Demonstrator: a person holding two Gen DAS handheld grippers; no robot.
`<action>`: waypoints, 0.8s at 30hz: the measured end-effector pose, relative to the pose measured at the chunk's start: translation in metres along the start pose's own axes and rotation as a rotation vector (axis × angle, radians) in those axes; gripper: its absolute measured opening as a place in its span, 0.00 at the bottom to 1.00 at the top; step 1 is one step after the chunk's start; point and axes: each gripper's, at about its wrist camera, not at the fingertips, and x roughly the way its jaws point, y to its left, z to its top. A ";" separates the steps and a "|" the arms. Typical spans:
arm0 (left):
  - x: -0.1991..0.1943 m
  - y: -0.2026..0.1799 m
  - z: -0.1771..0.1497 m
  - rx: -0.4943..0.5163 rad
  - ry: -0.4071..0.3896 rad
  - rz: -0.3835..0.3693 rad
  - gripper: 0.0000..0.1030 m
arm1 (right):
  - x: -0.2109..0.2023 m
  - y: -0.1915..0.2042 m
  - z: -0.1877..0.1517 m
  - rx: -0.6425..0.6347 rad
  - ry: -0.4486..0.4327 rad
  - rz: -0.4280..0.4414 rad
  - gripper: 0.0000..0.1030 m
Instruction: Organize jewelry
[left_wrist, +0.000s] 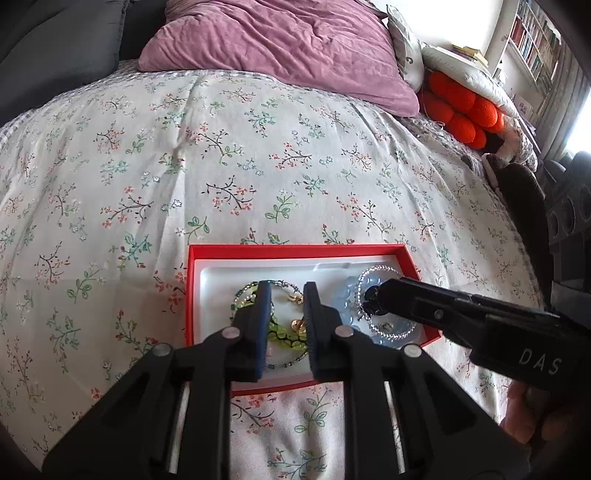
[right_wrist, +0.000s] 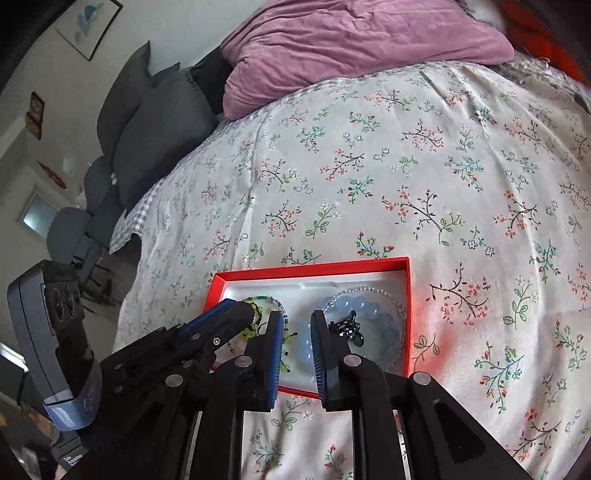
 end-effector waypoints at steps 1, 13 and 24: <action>-0.001 -0.001 0.000 0.007 0.004 0.008 0.25 | -0.001 -0.001 0.000 -0.002 -0.001 -0.007 0.18; -0.038 0.003 -0.011 -0.005 -0.007 0.104 0.75 | -0.035 -0.006 -0.011 -0.038 -0.028 -0.062 0.60; -0.054 0.002 -0.043 -0.103 0.127 0.178 0.93 | -0.056 -0.012 -0.047 -0.075 0.032 -0.263 0.87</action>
